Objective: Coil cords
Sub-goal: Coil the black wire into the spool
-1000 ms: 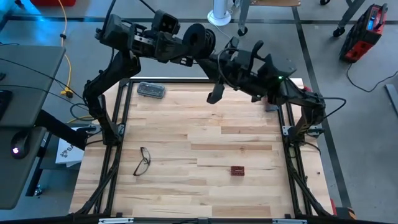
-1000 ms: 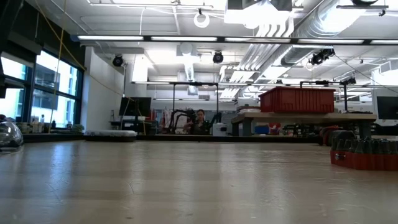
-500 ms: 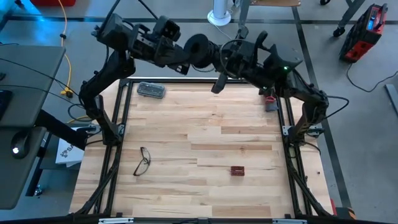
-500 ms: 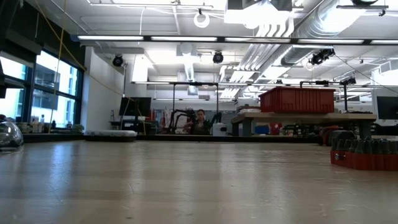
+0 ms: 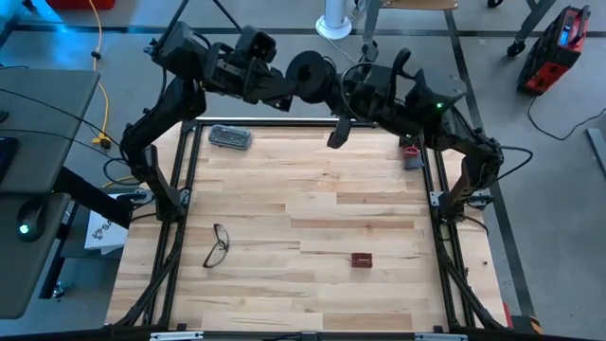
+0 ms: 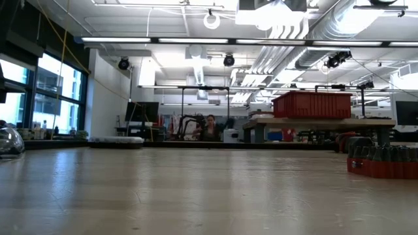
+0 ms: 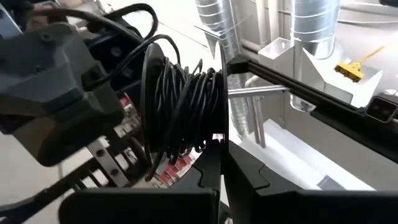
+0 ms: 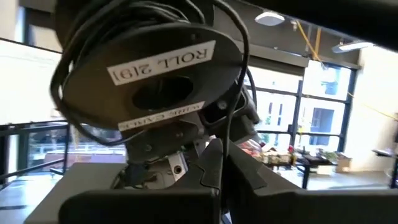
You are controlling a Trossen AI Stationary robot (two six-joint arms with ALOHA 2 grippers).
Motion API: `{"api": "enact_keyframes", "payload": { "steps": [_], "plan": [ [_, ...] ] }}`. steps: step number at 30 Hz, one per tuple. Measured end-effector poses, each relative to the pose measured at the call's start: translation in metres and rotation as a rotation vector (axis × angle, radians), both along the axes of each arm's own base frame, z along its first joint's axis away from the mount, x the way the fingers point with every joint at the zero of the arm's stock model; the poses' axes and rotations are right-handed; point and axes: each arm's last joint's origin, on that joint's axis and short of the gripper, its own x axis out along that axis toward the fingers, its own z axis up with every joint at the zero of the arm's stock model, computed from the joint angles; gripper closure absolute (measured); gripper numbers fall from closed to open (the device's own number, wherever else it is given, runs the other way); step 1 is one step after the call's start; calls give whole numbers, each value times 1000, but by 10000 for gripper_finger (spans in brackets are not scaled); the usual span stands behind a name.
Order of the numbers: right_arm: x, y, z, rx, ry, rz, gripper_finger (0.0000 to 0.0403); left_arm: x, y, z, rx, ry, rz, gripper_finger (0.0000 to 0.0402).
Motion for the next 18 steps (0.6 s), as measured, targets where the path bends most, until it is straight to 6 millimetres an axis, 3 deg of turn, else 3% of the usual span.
{"api": "enact_keyframes", "payload": {
  "steps": [10,18],
  "plan": [
    [0,4,-1,51,2,-32,403,3,2,-4,29,17,27,399],
    [0,9,-1,100,-13,-2,403,4,5,-3,89,-41,166,399]
  ]
}}
